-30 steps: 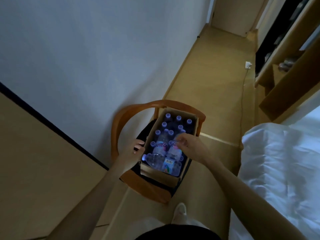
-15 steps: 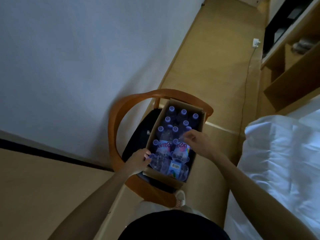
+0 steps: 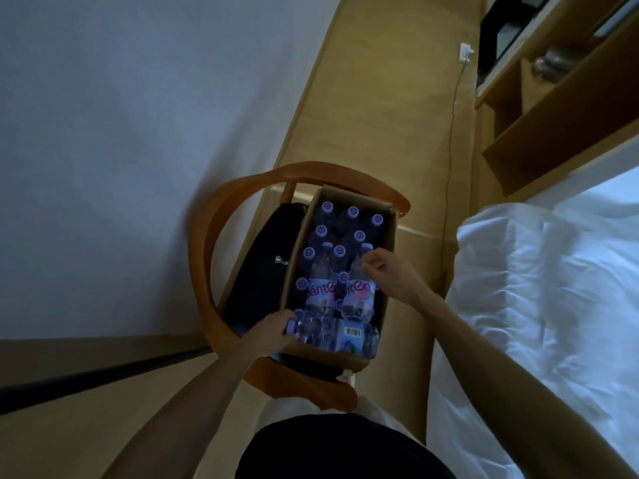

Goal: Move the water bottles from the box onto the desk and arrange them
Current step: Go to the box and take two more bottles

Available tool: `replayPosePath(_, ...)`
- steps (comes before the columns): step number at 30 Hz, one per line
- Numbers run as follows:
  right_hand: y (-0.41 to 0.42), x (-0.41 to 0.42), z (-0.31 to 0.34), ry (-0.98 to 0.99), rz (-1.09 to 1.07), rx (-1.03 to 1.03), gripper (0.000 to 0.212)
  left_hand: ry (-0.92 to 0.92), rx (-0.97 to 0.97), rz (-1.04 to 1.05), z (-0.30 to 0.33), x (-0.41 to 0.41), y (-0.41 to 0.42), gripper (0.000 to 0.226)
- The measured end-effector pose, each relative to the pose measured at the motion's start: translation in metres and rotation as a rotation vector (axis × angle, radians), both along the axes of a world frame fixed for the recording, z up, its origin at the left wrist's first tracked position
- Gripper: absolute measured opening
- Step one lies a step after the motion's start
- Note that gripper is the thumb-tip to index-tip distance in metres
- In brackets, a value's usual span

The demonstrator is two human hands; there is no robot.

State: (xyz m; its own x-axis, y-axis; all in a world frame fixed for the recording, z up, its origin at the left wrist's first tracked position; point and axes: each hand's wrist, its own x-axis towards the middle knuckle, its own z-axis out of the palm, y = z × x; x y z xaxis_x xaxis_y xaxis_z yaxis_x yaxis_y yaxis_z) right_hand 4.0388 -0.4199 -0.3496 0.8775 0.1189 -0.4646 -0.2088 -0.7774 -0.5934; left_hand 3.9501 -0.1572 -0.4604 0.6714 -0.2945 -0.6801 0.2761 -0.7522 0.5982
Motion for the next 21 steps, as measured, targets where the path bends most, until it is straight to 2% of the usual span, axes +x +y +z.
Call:
replayPosePath(3, -0.002, 0.001, -0.006, 0.012, -0.040, -0.012, 0.017, 0.012, -0.016, 0.002, -0.003, 0.002, 0.002, 0.045)
replayPosePath(9, -0.018, 0.007, -0.018, 0.057, -0.146, -0.018, 0.024, 0.036, -0.243, 0.006, -0.001, -0.006, 0.003, 0.021)
replayPosePath(12, -0.026, 0.017, -0.025, 0.085, -0.173, -0.019, 0.020, -0.066, -0.300, 0.102, 0.010, -0.003, -0.012, 0.021)
replayPosePath(16, -0.035, 0.035, -0.037, 0.111, -0.182, -0.031, 0.017, -0.197, -0.369, 0.092, 0.042, 0.011, -0.035, 0.021)
replayPosePath(19, -0.044, 0.051, -0.043, 0.135, -0.147, -0.021, 0.015, -0.276, -0.360, 0.089, 0.065, 0.023, -0.042, 0.016)
replayPosePath(21, -0.050, 0.062, -0.047, 0.147, -0.111, -0.018, 0.018, -0.352, -0.352, 0.144, 0.078, 0.030, -0.043, 0.020)
